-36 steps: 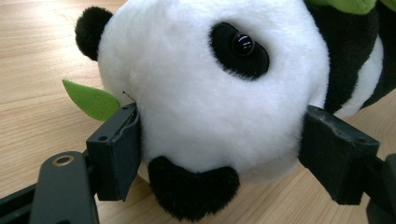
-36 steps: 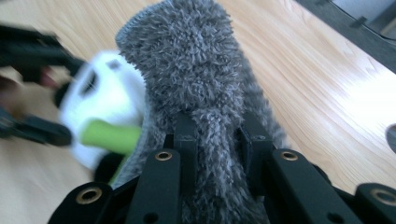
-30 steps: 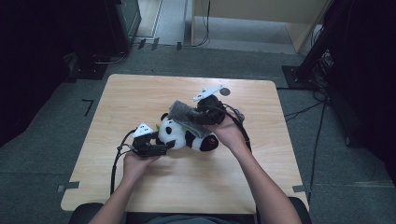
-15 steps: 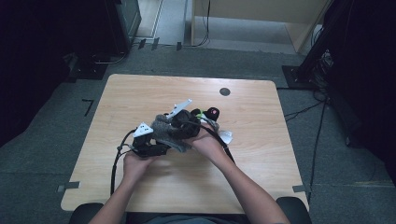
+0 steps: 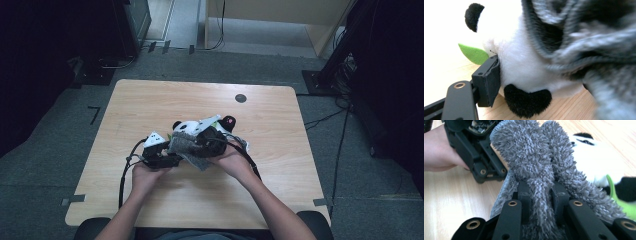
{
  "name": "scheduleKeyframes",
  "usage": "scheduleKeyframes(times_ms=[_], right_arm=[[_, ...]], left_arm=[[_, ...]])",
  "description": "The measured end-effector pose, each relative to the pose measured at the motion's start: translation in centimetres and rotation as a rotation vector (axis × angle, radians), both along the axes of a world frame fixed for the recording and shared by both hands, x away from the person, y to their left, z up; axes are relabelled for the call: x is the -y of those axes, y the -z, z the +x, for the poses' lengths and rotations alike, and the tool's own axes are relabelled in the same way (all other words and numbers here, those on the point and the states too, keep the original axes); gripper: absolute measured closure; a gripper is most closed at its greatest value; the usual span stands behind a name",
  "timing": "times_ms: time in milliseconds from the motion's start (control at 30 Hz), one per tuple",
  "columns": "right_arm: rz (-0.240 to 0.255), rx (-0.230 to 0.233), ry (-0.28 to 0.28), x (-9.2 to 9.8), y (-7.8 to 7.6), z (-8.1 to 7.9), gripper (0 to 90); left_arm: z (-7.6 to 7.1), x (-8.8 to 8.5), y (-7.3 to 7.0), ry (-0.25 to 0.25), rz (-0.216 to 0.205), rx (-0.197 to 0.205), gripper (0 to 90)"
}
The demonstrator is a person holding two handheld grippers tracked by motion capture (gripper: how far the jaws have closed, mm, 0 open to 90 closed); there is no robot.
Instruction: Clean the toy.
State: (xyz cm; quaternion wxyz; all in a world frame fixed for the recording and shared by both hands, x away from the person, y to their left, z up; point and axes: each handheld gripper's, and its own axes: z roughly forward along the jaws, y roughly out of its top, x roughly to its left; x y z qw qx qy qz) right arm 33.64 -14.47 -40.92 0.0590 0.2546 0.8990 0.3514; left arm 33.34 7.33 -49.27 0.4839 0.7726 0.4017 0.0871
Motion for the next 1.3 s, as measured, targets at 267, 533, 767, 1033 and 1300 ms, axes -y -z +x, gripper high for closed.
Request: scheduleKeyframes(times_ms=[267, 533, 767, 1033, 1300], right_arm=[[-0.001, -0.018, 0.025, 2.6, 0.0, -0.9, 74.7], [-0.012, -0.02, 0.05, 5.0, -0.6, -1.2, 74.7], [0.009, -0.021, 0.058, 5.4, -1.2, -1.4, 74.9], [0.067, 0.052, 0.061, 4.4, -4.6, -0.6, 74.9], [0.101, 0.081, 0.092, 2.0, -5.9, 2.2, 74.8]], left_arm=[[0.1, -0.2, 0.0, -0.002, -0.021, -0.011, 21.6], [0.1, -0.1, 0.0, 0.001, -0.021, -0.008, 22.0], [0.1, -0.1, 0.1, 0.002, -0.024, -0.009, 22.2], [0.2, -0.2, 0.1, 0.007, -0.025, -0.01, 22.1], [0.2, -0.2, 0.1, 0.004, -0.023, -0.006, 22.1]])
